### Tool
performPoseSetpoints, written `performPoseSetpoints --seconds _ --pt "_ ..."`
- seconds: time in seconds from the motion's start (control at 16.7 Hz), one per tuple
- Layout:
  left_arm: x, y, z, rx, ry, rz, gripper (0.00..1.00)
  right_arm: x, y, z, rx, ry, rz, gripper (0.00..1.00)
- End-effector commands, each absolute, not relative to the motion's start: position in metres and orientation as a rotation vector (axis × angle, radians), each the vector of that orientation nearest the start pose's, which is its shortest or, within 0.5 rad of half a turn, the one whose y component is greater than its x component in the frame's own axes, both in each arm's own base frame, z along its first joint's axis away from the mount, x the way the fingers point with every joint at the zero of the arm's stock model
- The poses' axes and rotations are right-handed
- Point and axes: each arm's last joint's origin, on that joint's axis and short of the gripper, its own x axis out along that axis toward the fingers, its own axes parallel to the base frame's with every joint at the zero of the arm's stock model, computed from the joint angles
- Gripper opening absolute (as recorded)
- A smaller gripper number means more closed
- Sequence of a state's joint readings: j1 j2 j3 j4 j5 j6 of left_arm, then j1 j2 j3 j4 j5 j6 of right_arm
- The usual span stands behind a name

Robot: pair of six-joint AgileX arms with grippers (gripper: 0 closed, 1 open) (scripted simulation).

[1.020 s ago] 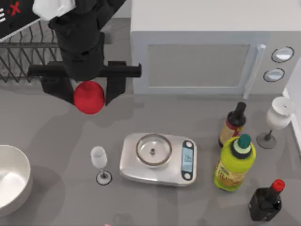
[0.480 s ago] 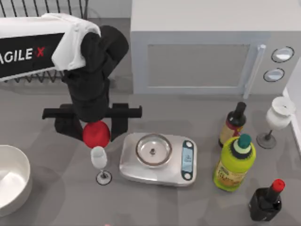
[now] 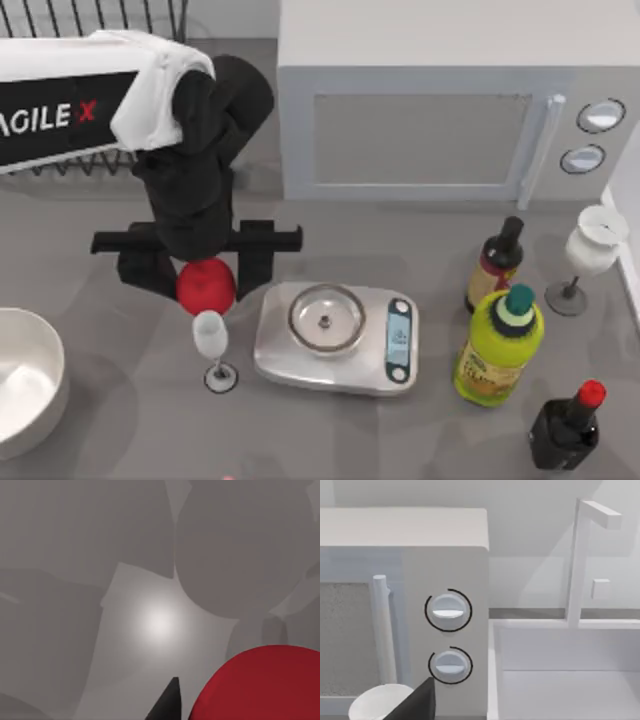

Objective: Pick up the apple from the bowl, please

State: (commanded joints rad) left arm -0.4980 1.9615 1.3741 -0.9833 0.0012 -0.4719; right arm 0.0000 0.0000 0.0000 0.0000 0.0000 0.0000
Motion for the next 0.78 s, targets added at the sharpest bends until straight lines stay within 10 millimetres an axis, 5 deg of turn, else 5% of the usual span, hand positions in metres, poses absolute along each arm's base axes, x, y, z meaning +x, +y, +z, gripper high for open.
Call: performPoseSetpoints --seconds 0.54,0.78 --pt "0.3208 -0.171 0.159 0.016 1.571 -0.016 0.98 0.1057 -0.0012 0.16 0.0 0.0 0.0 1.0" --pt "0.3208 -0.171 0.159 0.016 1.571 -0.016 1.0 0.1057 -0.0012 0.16 0.0 0.0 0.0 1.0"
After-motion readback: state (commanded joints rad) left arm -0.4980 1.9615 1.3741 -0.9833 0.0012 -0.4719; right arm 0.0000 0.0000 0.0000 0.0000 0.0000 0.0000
